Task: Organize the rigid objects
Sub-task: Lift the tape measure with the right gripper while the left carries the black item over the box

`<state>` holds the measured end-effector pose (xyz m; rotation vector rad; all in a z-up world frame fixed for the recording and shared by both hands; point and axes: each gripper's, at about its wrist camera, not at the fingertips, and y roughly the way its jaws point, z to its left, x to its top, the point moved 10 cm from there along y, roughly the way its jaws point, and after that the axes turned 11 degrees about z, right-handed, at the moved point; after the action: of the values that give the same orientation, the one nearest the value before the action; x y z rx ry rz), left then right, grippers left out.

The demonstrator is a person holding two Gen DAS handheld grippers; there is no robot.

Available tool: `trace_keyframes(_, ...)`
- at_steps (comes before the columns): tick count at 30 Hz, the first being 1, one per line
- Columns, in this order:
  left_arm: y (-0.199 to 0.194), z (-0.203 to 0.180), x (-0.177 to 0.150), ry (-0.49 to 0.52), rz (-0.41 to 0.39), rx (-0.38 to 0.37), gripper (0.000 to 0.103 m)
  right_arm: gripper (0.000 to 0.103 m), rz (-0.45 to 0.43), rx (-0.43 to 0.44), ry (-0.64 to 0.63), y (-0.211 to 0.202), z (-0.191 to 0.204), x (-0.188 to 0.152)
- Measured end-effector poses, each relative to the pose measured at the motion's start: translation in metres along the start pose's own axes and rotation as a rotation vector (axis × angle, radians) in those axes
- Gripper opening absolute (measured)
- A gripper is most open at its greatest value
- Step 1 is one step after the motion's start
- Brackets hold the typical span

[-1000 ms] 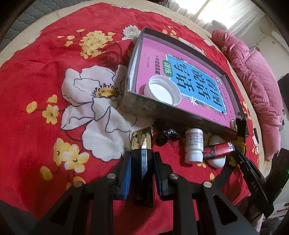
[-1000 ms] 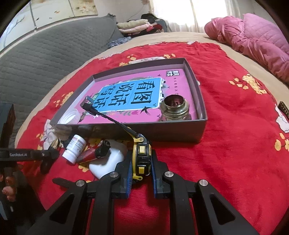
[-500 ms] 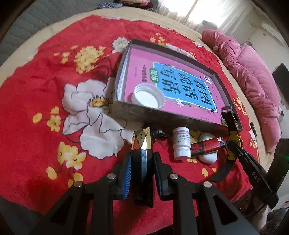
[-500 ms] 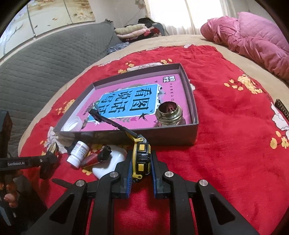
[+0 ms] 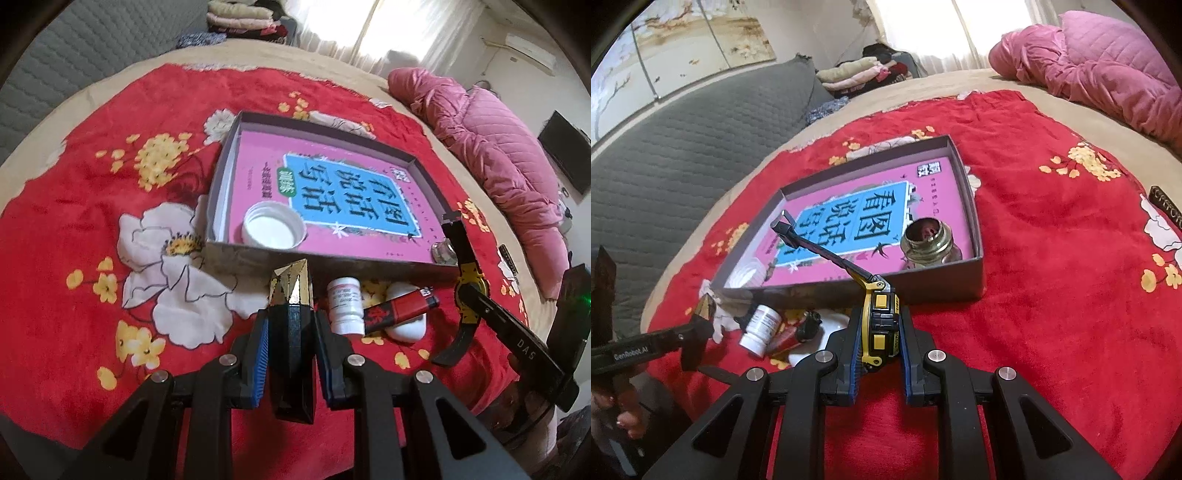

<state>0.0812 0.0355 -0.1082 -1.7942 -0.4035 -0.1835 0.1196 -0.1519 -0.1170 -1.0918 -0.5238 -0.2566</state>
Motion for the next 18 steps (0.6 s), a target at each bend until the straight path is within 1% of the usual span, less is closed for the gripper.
trace_keyframes(8, -0.008, -0.008, 0.007, 0.043, -0.054, -0.005, 0.023, 0.017, -0.022, 0.008, -0.007, -0.007, 0.005, 0.004)
trace_keyframes(18, -0.017, -0.015, 0.013, 0.065, -0.100, -0.028, 0.023, 0.017, -0.048, 0.009, -0.005, -0.015, 0.007, 0.007)
